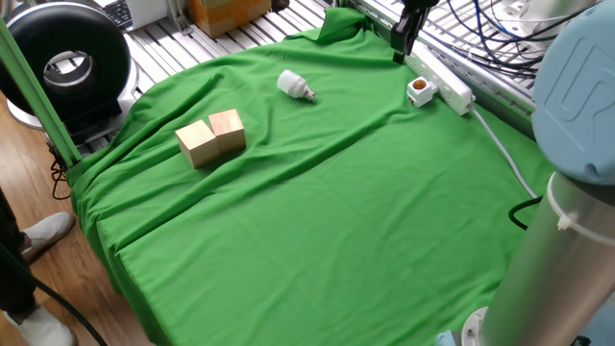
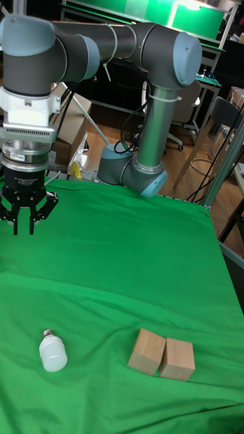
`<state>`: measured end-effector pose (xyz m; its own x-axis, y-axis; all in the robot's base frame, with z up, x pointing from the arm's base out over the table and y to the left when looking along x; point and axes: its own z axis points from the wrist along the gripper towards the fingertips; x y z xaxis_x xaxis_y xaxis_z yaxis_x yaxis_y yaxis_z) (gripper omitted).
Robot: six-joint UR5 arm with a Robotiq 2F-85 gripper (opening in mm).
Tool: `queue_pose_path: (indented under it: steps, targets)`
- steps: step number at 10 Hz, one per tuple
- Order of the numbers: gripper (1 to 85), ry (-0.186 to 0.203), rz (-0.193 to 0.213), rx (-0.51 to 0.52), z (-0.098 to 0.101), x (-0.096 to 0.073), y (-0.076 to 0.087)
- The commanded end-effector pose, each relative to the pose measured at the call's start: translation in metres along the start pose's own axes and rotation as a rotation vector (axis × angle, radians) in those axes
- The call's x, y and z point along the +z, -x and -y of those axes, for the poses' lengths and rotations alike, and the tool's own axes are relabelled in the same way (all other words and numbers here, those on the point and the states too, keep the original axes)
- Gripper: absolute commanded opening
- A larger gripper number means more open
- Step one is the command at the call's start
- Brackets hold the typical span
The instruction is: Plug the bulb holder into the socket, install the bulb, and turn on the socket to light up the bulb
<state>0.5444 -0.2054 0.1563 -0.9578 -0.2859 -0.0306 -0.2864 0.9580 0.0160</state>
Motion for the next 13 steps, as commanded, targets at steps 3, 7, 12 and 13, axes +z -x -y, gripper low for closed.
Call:
queue_pose_path:
  steps: [3,7,12,13]
  targets:
    - [33.3,0.046,-0.006,0.042,-0.009,-0.002,0.040]
    - [33.3,0.014,0.087,0.017,-0.040,0.030,0.147]
    - [40.0,-0.030,-0.014,-0.027,-0.030,0.039,0.119]
    - [41.0,-0.060,0.025,-0.044,-0.022,0.039,0.129]
